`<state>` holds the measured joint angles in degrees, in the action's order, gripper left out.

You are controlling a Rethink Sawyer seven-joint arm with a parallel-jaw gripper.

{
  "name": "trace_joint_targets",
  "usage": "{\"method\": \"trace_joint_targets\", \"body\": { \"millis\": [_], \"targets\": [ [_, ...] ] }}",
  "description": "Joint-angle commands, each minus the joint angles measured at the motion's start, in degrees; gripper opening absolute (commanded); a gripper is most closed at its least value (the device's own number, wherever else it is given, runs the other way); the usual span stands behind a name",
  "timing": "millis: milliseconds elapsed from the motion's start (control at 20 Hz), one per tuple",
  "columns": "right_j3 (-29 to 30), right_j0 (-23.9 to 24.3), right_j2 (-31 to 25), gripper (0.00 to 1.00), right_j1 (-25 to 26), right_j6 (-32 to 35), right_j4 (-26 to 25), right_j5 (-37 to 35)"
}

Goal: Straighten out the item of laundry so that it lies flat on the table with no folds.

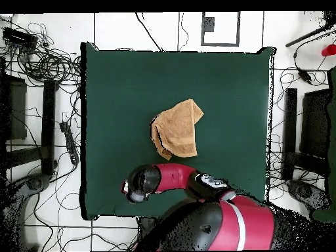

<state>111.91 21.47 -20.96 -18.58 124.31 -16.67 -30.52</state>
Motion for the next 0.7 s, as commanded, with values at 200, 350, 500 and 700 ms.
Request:
{"method": "trace_joint_targets", "body": {
  "millis": [200, 350, 500, 700],
  "targets": [
    [-0.5, -3.6, 8.6, 1.00, -6.7, 6.9, -4.3, 6.2],
    [2.2, -4.1, 8.9, 1.00, -9.0, 7.3, -3.8, 6.7],
    [3.1, -5.3, 9.0, 1.00, -10.5, 8.0, -2.2, 5.7],
    [2.0, -7.5, 9.8, 1.00, -10.4, 8.4, -1.2, 5.0]
  ]
}}
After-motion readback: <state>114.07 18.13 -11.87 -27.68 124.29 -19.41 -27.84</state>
